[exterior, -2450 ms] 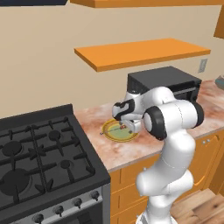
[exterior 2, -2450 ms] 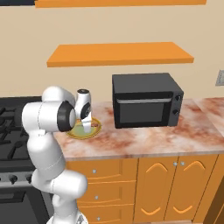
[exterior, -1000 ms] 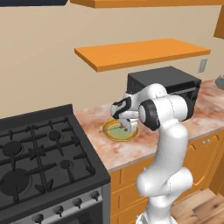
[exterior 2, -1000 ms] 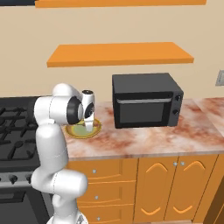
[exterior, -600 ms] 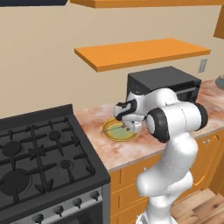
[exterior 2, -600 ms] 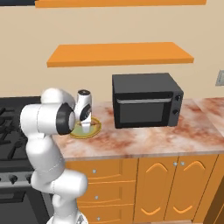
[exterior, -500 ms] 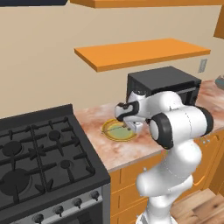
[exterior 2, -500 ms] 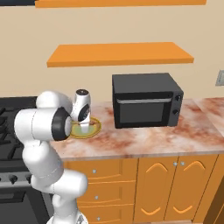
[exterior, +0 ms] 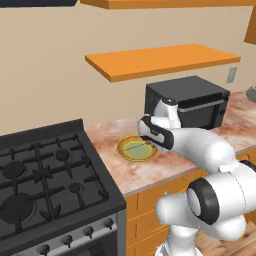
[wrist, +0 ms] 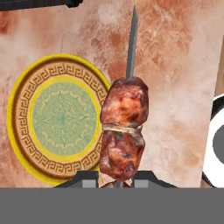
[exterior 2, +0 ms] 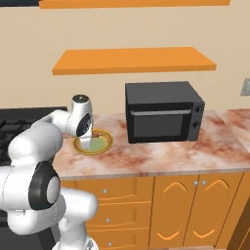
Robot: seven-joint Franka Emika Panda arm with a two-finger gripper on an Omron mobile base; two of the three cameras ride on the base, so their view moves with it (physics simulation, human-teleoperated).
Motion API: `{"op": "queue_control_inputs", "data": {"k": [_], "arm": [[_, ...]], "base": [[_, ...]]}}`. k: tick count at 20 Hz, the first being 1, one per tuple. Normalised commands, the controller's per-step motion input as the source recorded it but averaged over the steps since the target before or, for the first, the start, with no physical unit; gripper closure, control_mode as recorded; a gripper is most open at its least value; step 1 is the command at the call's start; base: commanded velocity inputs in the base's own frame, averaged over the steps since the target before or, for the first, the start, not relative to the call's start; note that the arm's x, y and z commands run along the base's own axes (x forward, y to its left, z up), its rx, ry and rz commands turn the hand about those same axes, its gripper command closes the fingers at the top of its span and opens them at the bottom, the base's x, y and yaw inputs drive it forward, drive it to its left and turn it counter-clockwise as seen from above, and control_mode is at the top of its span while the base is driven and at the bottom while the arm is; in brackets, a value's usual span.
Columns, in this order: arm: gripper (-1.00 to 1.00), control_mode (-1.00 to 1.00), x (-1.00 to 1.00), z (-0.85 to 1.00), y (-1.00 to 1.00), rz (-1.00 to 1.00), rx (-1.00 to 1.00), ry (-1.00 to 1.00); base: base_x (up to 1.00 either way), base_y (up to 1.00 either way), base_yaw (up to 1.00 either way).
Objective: Place the cold items (potato and mango) from the fridge in one tupperware on the dining counter. Place the warm items (hot dog and kebab skewer) in the stove area in another tupperware.
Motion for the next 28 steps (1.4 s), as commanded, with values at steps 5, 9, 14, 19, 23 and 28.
{"op": "queue_control_inputs", "data": {"k": [5, 9, 14, 19, 23, 28], "arm": [[1.00, -1.00, -0.85, 0.65, 0.00, 0.00, 0.00, 0.00], [1.00, -1.00, -0.97, 0.50, -0.03, 0.00, 0.00, -0.04], [1.00, -1.00, -0.98, 0.49, -0.06, 0.00, 0.00, -0.04], [1.00, -1.00, -0.77, 0.64, -0.06, 0.00, -0.02, -0.08], [1.00, -1.00, -0.39, 0.63, -0.09, 0.00, -0.02, -0.09], [1.00, -1.00, -0.16, 0.46, -0.12, 0.00, 0.00, -0.05]], "base": [[0.00, 0.00, 0.00], [0.00, 0.00, 0.00], [0.00, 0.00, 0.00], [0.00, 0.00, 0.00], [0.00, 0.00, 0.00], [0.00, 0.00, 0.00]]}}
